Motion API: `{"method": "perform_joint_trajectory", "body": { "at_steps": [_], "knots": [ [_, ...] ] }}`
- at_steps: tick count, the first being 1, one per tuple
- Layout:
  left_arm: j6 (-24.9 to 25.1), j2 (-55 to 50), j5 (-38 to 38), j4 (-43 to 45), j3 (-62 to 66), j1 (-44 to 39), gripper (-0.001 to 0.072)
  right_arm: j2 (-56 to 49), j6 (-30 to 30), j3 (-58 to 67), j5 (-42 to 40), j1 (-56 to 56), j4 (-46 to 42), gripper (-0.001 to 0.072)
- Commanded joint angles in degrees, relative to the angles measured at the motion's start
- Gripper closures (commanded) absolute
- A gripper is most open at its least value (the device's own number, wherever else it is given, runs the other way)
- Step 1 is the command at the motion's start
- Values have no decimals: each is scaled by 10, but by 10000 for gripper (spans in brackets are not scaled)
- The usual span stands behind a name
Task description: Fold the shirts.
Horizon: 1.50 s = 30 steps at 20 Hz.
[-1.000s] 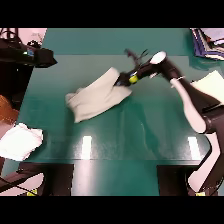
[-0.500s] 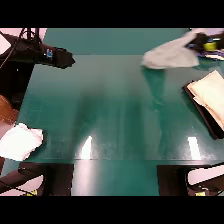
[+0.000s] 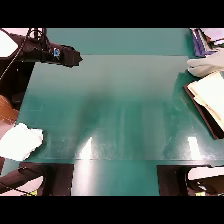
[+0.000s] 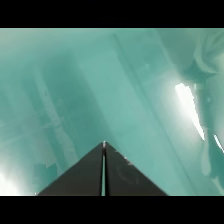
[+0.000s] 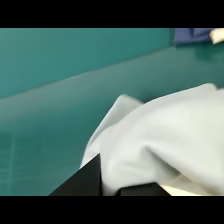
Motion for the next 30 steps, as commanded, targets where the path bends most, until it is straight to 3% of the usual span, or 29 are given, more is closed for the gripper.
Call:
{"method": "perform_joint_trajectory", "body": {
  "at_steps": [1,5,11,20,21,23,25,26,30],
  "knots": [
    [-1,0,3,-1,0,-2,682,9,-26,45,10,-11,0,693],
    [-1,0,1,-1,0,-2,682,81,-56,-26,5,-29,0,693],
    [0,0,0,-1,0,-2,682,177,-66,-121,59,-86,-6,693],
    [2,0,-1,0,0,-2,682,278,-64,-335,143,-276,-7,688],
    [2,0,-1,0,0,-2,682,284,-64,-357,147,-297,-8,658],
    [2,0,-1,0,0,-2,683,297,-65,-403,145,-340,-8,474],
    [2,0,-1,0,0,-2,682,301,-65,-435,145,-378,-11,212],
    [2,0,-1,0,0,-2,682,301,-64,-447,148,-391,-10,176],
    [2,0,0,-1,0,-2,682,301,-64,-457,147,-380,55,177]
  ]
}}
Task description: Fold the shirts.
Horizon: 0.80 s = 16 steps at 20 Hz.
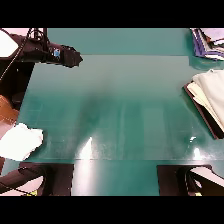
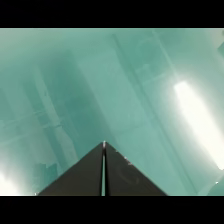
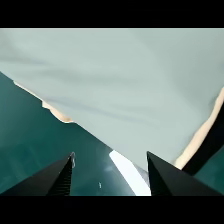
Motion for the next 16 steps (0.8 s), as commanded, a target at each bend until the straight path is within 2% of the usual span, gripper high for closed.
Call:
{"method": "perform_joint_trajectory", "body": {
  "at_steps": [1,5,8,9,10,12,13,14,16],
  "knots": [
    [0,0,1,0,0,0,682,3,0,-16,-2,15,85,178],
    [0,0,-2,0,0,0,682,3,1,-16,-7,156,201,179],
    [0,0,11,0,0,0,682,2,0,-16,-20,297,197,181],
    [0,0,17,0,0,0,682,2,0,-16,-32,342,195,205],
    [0,0,21,0,0,0,682,2,0,-16,-43,381,195,276],
    [0,0,32,0,0,0,682,2,0,-16,-61,448,195,489],
    [0,0,37,0,0,0,682,2,-1,-16,-67,473,195,645],
    [0,0,40,0,0,0,682,2,-4,-16,-69,496,195,691],
    [0,0,44,0,0,0,682,2,-7,-16,-73,528,195,691]
  ]
}}
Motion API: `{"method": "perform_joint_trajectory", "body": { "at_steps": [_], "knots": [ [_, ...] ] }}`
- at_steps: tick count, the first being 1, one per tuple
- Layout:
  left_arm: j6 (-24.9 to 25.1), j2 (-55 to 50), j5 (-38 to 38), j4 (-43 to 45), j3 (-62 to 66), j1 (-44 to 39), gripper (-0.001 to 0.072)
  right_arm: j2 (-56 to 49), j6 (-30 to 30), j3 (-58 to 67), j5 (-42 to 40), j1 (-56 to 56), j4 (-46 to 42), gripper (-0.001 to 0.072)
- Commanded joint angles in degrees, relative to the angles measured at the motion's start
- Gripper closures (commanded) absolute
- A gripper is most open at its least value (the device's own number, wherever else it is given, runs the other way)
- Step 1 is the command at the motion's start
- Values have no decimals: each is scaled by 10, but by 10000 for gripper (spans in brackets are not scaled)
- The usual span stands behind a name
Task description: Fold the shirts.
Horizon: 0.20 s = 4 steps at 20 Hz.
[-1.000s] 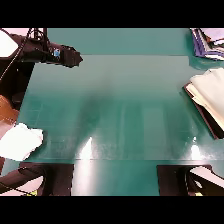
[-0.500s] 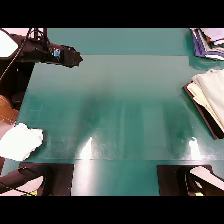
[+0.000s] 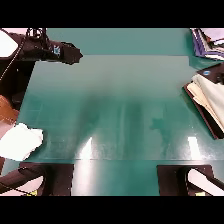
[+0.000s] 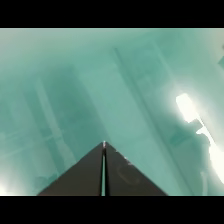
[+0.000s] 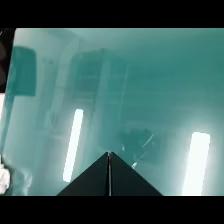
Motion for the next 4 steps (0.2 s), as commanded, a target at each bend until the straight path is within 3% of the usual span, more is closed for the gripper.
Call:
{"method": "perform_joint_trajectory", "body": {
  "at_steps": [1,4],
  "knots": [
    [0,0,11,0,0,0,682,0,-6,0,-16,74,3,692],
    [0,0,11,0,0,0,682,0,-6,0,-7,83,3,692]
  ]
}}
